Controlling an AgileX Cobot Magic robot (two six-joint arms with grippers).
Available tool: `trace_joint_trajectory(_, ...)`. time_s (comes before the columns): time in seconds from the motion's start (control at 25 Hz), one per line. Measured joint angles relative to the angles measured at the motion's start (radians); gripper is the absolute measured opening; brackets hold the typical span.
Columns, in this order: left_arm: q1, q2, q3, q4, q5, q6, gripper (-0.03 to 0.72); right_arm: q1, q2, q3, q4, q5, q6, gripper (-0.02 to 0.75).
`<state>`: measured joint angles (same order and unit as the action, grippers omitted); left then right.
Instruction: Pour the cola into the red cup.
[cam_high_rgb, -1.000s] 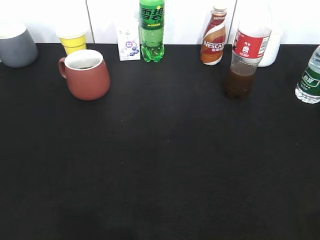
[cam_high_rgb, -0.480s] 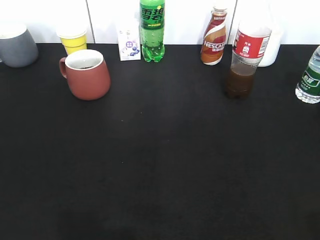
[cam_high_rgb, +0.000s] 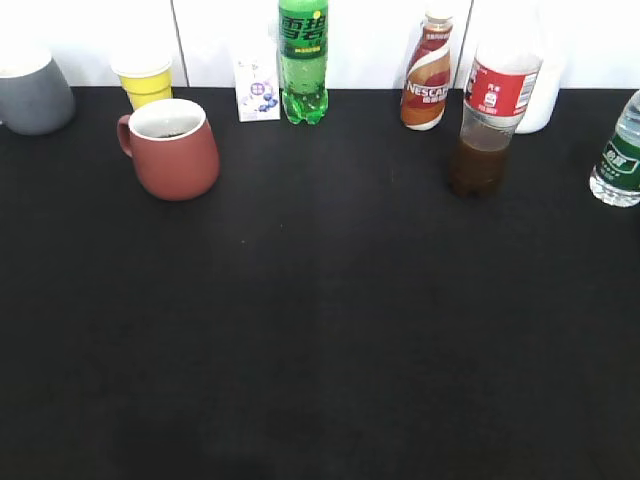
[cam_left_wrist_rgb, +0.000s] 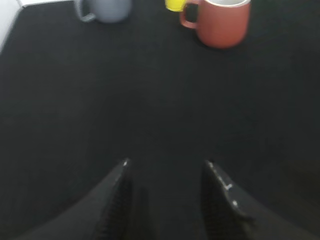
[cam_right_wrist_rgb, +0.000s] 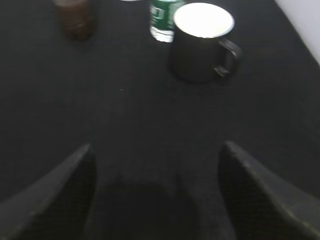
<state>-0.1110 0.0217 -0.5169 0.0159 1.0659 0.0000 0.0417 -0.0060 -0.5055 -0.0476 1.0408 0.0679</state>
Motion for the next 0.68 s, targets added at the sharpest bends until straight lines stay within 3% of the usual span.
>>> trace_joint_trajectory(0.36,0.028,-0.028,0.0,0.0,0.0,0.0,0.342,-0.013,-0.002,0.001,0.0,0.0,0.0,0.575)
trace_joint_trajectory(0.68,0.028,-0.028,0.0,0.0,0.0,0.0,0.29,-0.013,-0.002,0.001,0.0,0.001,0.001,0.575)
